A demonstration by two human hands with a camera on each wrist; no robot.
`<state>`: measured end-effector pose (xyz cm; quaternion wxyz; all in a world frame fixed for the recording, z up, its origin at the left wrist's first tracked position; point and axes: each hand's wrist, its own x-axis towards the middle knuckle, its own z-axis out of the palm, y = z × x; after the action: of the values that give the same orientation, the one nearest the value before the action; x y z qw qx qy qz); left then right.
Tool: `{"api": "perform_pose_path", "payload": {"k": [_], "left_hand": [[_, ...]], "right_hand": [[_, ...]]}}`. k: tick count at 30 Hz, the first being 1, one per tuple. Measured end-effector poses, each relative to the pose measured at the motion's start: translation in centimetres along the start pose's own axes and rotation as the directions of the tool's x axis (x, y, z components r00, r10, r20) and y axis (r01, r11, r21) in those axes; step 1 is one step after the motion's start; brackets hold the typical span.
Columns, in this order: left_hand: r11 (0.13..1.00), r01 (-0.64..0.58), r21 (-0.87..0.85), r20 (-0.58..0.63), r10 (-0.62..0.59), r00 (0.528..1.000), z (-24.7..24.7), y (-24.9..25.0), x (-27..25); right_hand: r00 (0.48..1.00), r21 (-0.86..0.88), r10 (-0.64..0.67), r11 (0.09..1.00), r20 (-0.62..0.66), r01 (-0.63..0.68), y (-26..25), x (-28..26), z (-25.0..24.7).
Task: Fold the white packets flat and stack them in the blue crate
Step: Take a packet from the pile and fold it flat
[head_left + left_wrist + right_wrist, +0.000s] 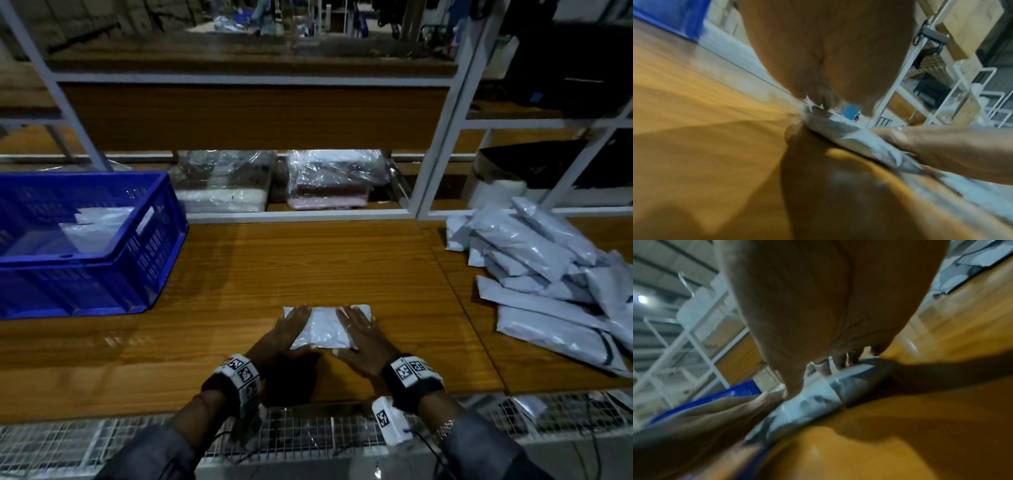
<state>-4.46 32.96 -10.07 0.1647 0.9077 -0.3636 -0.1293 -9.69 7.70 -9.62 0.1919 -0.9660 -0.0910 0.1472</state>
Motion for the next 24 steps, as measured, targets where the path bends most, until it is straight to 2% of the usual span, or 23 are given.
{"api": "perform_pose_path", "payload": {"k": [2, 4, 6, 8, 10, 14, 17, 19, 21, 24], "left_hand": [[0.999, -0.034, 0.022, 0.019, 0.034, 0.999, -0.2, -0.4, 0.0], [0.997, -0.079, -0.018, -0.06, 0.078, 0.995, -0.3, -1.1, 0.2], [0.996, -0.078, -0.04, -0.139, 0.072, 0.988, -0.6, -1.8, 0.5], [0.994, -0.052, -0.094, -0.174, 0.035, 0.984, -2.2, -1.5, 0.5], [0.98, -0.075, -0.182, -0.204, 0.037, 0.978, -4.1, -0.9, 0.6], [0.914, 0.018, -0.406, -0.23, -0.121, 0.966, -6.0, -1.3, 0.9], [0.844, 0.175, -0.506, -0.213, -0.319, 0.924, -5.0, -1.9, 1.4], [0.814, 0.314, -0.489, -0.189, -0.451, 0.872, -3.6, -1.9, 2.1], [0.827, 0.397, -0.397, -0.231, -0.509, 0.829, -2.1, -1.9, 2.4], [0.922, 0.366, -0.128, -0.39, -0.386, 0.836, -0.7, -1.4, 2.6]], "right_hand": [[0.998, -0.015, -0.011, 1.0, -0.067, 0.01, 0.0, 0.0, 0.5], [0.992, 0.027, 0.012, 1.0, -0.128, -0.008, -0.3, 0.0, 0.3], [0.985, 0.062, 0.045, 0.997, -0.167, -0.035, -0.3, 0.1, -0.3], [0.977, 0.123, 0.088, 0.99, -0.194, -0.065, -0.3, 0.2, -1.9], [0.977, 0.168, 0.104, 0.983, -0.189, -0.072, -0.3, 0.7, -4.0], [0.961, 0.304, 0.209, 0.941, -0.183, -0.147, 0.6, 2.2, -6.9], [0.949, 0.32, 0.257, 0.928, -0.18, -0.191, 0.8, 3.6, -6.4], [0.949, 0.266, 0.284, 0.933, -0.138, -0.24, 0.1, 4.3, -5.4], [0.94, 0.17, 0.279, 0.954, -0.199, -0.247, -0.6, 4.2, -4.2], [0.905, -0.033, 0.247, 0.961, -0.347, -0.275, -1.9, 3.5, -2.8]]}}
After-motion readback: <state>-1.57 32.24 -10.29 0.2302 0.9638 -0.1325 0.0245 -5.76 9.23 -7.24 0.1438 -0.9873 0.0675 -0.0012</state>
